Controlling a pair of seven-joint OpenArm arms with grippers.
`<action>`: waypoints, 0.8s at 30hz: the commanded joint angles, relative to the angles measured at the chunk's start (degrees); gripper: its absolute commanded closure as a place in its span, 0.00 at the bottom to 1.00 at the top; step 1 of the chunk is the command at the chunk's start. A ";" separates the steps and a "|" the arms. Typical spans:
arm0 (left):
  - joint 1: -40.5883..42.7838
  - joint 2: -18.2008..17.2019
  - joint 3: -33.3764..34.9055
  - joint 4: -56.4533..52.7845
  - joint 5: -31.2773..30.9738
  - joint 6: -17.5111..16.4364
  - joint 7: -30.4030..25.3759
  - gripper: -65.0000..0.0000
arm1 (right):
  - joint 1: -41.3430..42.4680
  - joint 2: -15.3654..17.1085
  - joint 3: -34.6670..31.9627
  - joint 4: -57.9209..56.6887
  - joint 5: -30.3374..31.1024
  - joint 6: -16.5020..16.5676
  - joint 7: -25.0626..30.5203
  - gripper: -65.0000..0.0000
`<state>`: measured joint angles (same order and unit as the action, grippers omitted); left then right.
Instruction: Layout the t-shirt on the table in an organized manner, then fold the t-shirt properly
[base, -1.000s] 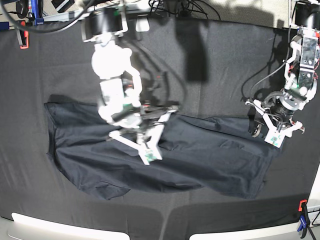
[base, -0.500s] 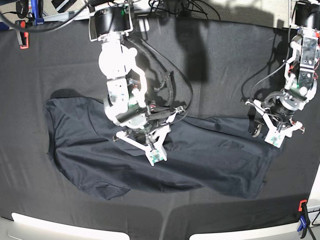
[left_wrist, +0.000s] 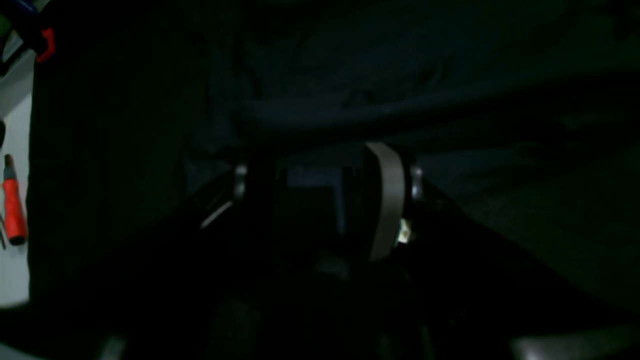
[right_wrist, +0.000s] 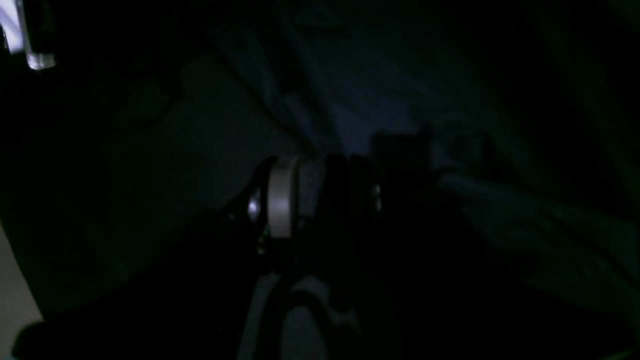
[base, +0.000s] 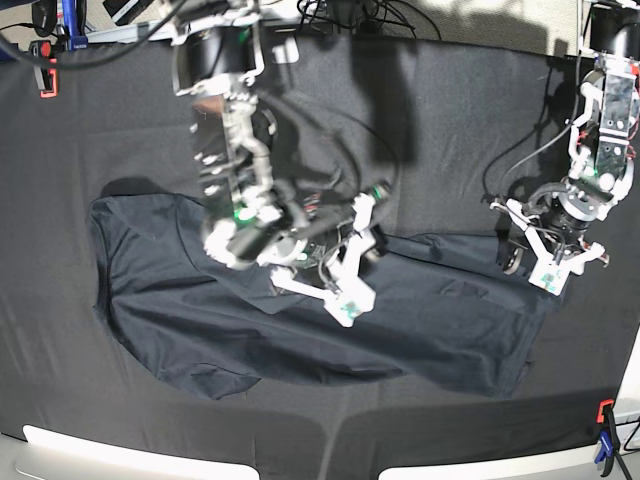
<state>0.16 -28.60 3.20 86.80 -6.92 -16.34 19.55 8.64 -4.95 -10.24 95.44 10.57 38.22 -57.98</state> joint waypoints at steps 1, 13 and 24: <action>-1.09 -1.14 -0.48 1.09 1.38 0.39 -1.33 0.60 | 0.79 0.94 0.04 1.70 0.61 0.83 0.68 0.74; -1.07 -8.26 -0.02 1.09 12.55 -14.56 -5.20 0.61 | -7.34 18.12 0.13 11.37 -3.23 0.76 1.81 0.74; -3.34 -18.56 18.47 0.02 38.40 -9.44 -12.13 0.61 | -8.07 22.88 1.31 11.74 -3.74 0.35 1.14 0.74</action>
<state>-1.48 -45.80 22.59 86.24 31.16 -27.44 7.55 -0.32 17.74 -9.30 105.95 6.81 38.46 -57.71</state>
